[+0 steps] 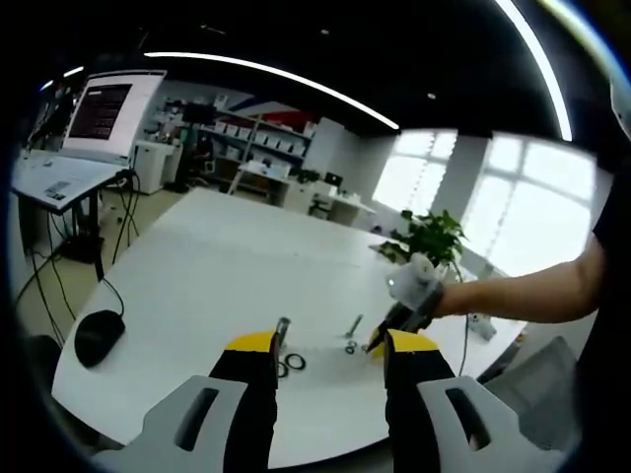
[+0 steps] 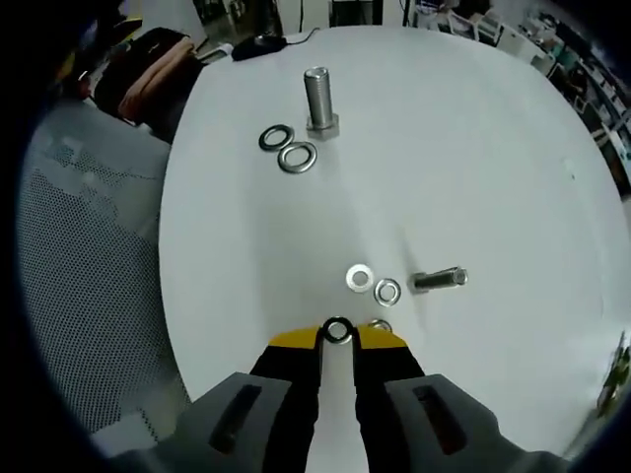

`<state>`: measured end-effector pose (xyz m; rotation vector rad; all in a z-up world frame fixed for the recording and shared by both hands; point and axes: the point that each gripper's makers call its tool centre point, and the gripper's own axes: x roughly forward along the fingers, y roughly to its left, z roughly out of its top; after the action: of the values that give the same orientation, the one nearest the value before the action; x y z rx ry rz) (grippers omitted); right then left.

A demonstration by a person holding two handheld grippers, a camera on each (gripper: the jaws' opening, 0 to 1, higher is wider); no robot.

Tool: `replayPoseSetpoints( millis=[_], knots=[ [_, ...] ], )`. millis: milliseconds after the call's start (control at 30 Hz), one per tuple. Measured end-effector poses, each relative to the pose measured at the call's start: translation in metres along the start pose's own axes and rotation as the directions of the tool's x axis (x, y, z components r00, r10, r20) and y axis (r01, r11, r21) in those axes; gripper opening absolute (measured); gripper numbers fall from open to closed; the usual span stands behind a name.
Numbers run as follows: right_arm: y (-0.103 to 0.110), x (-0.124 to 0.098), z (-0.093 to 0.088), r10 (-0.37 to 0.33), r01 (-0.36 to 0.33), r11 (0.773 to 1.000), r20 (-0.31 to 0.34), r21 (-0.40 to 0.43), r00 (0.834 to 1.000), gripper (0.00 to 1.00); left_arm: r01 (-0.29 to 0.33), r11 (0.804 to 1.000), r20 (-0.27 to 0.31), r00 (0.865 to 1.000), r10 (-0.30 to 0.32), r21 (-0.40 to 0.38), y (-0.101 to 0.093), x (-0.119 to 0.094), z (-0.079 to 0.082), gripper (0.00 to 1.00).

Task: Place the washer onto the threaded stud by aligning its center hole with the stud, sliding it down to the base, and recovering from edge contact or off-axis alignment until the washer reaches the visible bottom stop.

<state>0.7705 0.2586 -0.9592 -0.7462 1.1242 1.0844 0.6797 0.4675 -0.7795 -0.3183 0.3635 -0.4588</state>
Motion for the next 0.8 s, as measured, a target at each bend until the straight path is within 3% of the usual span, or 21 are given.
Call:
replayPoseSetpoints(
  millis=[800],
  knots=[
    [-0.01, -0.038, 0.011, -0.04, 0.037, 0.999, 0.088, 0.039, 0.995, 0.13, 0.005, 1.0, -0.016, 1.0, -0.005, 0.006, -0.001, 0.0, -0.003, 0.4]
  ],
)
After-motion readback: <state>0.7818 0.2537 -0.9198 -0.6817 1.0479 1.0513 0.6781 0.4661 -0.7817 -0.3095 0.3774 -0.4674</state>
